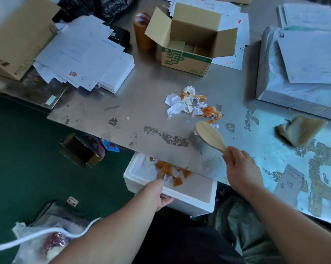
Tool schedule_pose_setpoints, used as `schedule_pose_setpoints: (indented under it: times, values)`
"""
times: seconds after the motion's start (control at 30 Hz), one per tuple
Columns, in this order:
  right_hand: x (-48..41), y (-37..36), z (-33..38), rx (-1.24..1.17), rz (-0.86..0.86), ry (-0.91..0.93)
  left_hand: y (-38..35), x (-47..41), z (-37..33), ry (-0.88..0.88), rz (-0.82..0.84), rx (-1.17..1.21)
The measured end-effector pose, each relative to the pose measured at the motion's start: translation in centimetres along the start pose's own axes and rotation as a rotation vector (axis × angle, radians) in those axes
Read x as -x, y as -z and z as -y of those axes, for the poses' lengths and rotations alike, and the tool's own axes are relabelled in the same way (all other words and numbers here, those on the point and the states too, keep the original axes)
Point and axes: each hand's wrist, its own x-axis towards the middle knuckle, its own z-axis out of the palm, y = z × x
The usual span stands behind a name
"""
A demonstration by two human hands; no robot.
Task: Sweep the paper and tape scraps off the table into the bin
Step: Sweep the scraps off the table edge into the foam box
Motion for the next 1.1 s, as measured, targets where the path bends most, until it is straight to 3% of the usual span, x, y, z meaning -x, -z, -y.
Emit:
schedule_pose_setpoints:
  times: [0.2, 0.4, 0.83, 0.97, 1.1]
  values:
    - [-4.5, 2.0, -0.4, 0.046, -0.02, 0.061, -1.3, -0.6, 0.6, -0.008, -0.039, -0.01]
    - [-6.8, 1.3, -0.8, 0.141, 0.08, 0.122, -2.6, -0.8, 1.2, -0.003, -0.076, 0.001]
    - [-0.5, -1.7, -2.8, 0.087, 0.298, 0.352, -4.1, -2.5, 2.0, 0.011, -0.042, 0.042]
    - [0.0, -1.5, -3.0, 0.063, 0.254, 0.408, -4.1, -2.9, 1.8, 0.01, -0.035, 0.039]
    - [-0.9, -0.7, -2.9, -0.027, 0.123, 0.289, -4.1, -2.8, 1.7, 0.004, -0.022, 0.015]
